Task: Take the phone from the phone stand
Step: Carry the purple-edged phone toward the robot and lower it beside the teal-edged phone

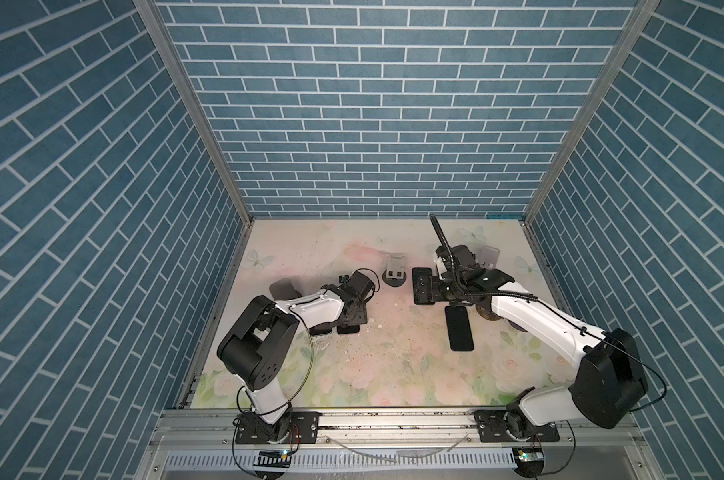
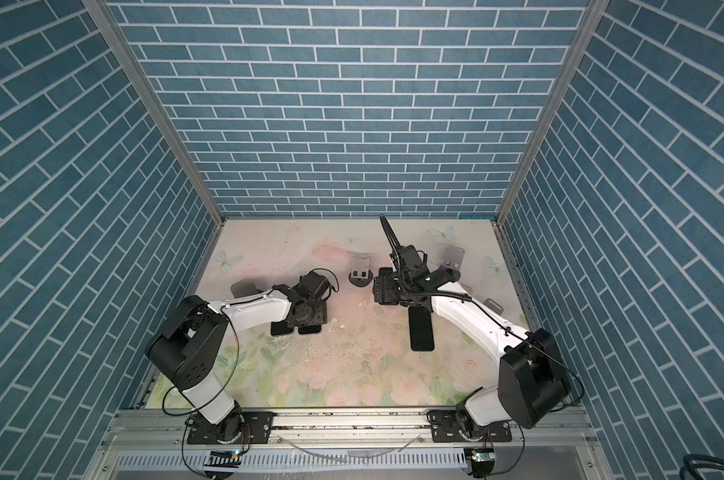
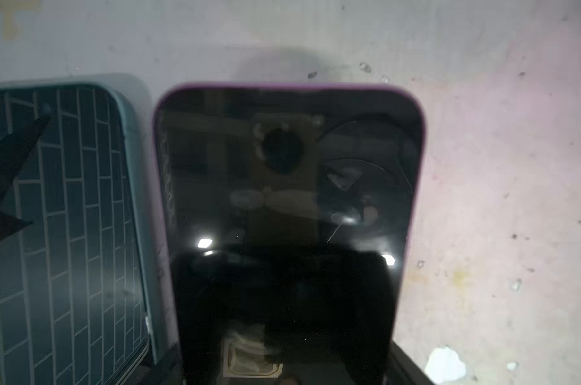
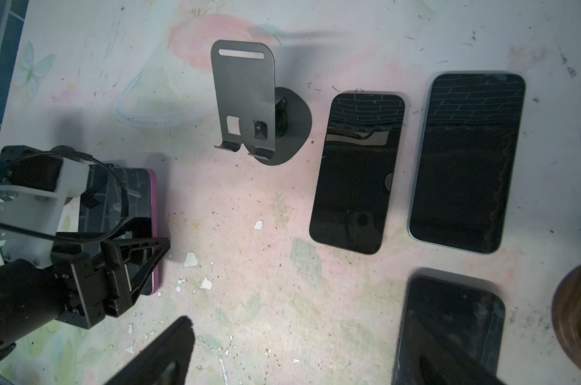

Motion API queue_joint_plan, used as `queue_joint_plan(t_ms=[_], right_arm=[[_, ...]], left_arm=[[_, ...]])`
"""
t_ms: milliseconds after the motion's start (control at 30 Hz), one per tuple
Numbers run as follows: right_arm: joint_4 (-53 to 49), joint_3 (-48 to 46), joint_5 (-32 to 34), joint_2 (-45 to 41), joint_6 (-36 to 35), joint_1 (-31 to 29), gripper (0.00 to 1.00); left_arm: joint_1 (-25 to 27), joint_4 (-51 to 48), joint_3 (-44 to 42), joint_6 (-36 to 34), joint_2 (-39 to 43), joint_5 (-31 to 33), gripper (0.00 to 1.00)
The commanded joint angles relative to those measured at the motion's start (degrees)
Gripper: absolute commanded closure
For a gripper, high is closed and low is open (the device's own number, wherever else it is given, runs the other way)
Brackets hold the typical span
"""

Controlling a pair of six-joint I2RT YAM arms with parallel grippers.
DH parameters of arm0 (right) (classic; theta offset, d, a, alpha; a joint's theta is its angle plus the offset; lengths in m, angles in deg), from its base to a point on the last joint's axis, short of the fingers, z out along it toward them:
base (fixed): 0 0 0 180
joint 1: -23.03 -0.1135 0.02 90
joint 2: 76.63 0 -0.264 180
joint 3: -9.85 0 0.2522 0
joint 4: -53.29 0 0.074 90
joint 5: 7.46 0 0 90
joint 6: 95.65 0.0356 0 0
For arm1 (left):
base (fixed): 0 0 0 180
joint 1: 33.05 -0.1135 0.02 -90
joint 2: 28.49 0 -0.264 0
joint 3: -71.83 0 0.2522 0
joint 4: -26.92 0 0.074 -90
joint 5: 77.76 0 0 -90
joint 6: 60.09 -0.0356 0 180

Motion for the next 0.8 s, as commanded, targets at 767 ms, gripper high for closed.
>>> queue_joint_plan(t_ms=[767], right_arm=[[1.2,0.9,1.3,1.1,-0.8,-0.4,0.01]], left_arm=[[-0.6,-12.9,7.2,1.9,-5.9,3.9,0.32]])
